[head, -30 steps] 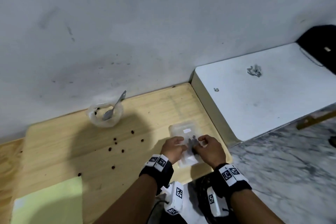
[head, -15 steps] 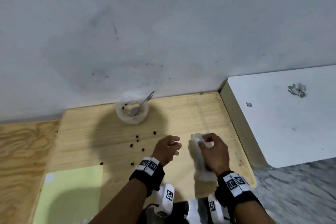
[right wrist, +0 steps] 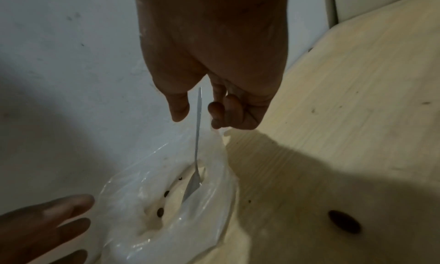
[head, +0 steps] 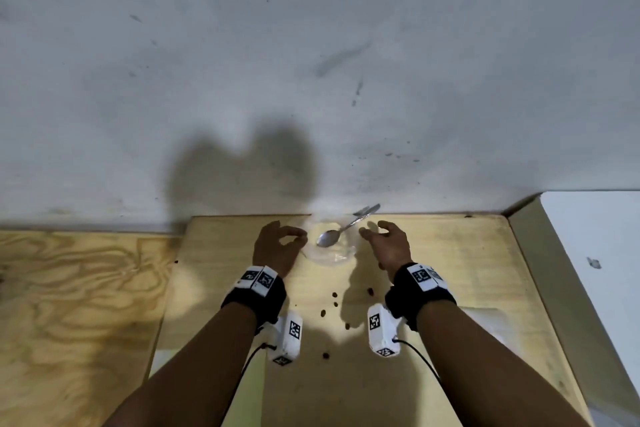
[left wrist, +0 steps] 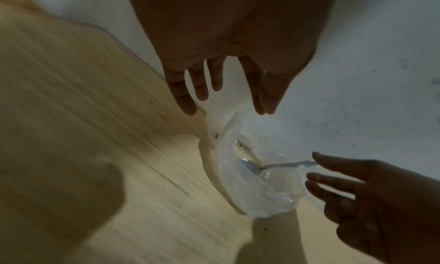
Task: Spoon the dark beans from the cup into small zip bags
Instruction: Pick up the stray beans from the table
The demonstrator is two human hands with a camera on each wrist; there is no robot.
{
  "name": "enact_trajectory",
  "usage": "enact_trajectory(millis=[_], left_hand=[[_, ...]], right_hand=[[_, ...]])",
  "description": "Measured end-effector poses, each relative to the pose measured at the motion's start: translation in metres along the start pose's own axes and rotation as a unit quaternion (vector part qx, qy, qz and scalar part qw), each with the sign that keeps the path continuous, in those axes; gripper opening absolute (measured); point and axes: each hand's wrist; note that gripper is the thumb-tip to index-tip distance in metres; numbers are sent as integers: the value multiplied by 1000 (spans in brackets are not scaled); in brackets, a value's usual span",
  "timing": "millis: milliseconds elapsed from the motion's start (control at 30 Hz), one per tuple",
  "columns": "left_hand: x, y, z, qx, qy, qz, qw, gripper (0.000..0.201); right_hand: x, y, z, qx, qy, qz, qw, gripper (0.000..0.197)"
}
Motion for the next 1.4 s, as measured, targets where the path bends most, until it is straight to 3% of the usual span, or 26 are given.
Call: enact_trajectory(millis=[233,300,367,500,667,833,1033,1133,1333,1400], left_hand=[[14,-42,-9,144,-59,-19,988,14],[17,-48,-13,153,-71,-30,985,19],[18,-52,-16,143,-70,-38,987,21],[22,-55,-18,111,-84,-45,989,20],[25,-51,-23,73,-93,-77,990,20],[32,-42,-18,25,-97,-76,992,25],[41,-29,6,-64,-77,-72,992,26],[50,-24,17,-83,-77,-63,992,25],[63,-21,24,-108,-75,-43,990,24],[64,-20,25,-114,-69,-40,990,25]], right_hand=[[14,-38,-32,-41,-26,8,999,10],[12,-37,-34,-52,-46,20,997,17],[14,-30,-32,-53,-67,43,995,29],[12,-14,-6,-67,-136,58,987,26],[-14,-9,56,-115,-314,-61,941,16],[-63,-34,86,-158,-327,-182,914,25],[-72,-41,82,-136,-198,-199,950,30],[-77,-47,80,-144,-237,-220,935,36],[-86,-19,82,-107,-307,-182,928,20],[-87,4,79,-95,-282,-163,941,26]])
Point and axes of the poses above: each hand's wrist, its own y-axis away from the middle knuckle, its own z-axis out of the back of the hand, x = y × z, and after that the axes turned 12 degrees about -z, right-handed
